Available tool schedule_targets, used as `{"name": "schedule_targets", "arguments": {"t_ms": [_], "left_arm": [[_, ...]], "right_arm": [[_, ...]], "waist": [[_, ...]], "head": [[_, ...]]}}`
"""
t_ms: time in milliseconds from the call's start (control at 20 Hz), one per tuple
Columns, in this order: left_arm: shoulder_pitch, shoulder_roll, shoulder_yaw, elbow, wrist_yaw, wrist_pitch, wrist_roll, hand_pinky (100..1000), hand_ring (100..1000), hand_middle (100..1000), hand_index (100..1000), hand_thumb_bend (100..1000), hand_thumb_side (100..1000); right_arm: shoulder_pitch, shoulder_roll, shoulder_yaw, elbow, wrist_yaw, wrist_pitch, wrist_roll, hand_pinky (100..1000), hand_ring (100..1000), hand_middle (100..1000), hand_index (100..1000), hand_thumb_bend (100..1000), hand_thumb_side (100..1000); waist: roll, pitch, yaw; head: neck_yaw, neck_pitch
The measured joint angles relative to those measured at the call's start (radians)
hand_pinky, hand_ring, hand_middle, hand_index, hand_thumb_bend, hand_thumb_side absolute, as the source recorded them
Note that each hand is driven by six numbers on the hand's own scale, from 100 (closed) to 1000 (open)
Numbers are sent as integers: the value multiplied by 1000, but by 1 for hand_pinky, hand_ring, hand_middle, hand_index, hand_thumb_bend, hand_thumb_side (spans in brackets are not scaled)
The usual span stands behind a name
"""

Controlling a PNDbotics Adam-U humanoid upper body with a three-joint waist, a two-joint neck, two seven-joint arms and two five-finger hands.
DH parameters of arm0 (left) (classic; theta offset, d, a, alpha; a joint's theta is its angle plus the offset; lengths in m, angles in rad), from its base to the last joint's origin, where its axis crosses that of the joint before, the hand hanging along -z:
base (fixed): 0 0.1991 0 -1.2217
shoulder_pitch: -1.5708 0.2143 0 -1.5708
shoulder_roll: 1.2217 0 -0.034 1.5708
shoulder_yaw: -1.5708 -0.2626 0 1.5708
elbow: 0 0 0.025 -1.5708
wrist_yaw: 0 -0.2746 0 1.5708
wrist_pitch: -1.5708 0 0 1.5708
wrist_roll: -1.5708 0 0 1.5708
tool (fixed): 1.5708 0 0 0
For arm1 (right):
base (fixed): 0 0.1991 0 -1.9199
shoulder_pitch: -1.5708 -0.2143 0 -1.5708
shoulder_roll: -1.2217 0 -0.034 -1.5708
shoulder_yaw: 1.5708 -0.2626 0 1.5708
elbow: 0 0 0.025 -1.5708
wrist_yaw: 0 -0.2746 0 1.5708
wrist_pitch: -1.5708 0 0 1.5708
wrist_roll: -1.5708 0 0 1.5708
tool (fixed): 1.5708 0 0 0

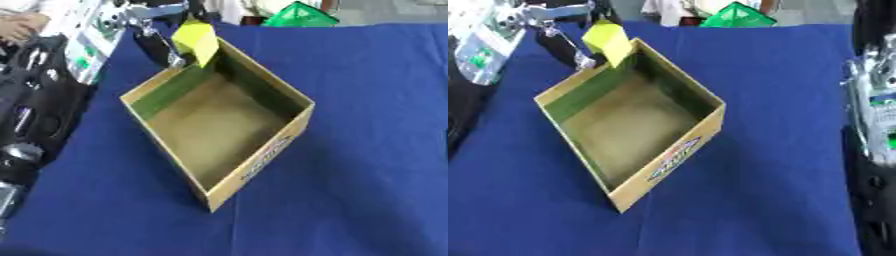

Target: Pick up objects on the table and place them in the box.

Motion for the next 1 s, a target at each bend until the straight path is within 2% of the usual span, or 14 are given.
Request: {"name": "schedule_targets", "arguments": {"t_ms": [150,450,550,600,750,850,1000], "left_arm": [[0,-20,0,25,-36,-7,13,576,642,643,782,237,100],[2,-55,0,68,-80,-16,38,597,665,668,798,349,105],[4,-63,0,76,-95,-17,47,628,696,703,825,430,180],[6,-66,0,80,-103,-18,50,653,727,737,847,504,255],[12,-71,-2,86,-121,-18,55,691,769,779,879,572,328],[14,-71,-4,86,-128,-19,55,693,773,780,876,553,325],[18,-74,-5,85,-133,-19,55,654,741,745,852,435,269]], "right_arm": [[0,4,0,-1,-1,2,2,834,860,673,842,201,1000],[0,4,0,-6,-3,3,3,834,860,672,842,201,1000],[0,4,0,-6,-4,3,3,834,860,671,842,202,1000],[0,5,0,-6,-4,3,3,834,860,671,842,202,1000],[1,6,0,-6,-5,3,3,834,860,671,842,202,1000],[1,7,0,-6,-5,4,4,834,860,671,842,201,1000],[4,8,0,-6,-5,4,4,835,861,670,842,200,1000]], "waist": [[0,1,-1],[-1,3,-5],[-2,3,-6],[-2,3,-6],[-2,3,-6],[-2,3,-6],[-2,3,-6]], "head": [[3,0],[9,-1],[9,-1],[9,-1],[9,-1],[9,-1],[9,-1]]}}
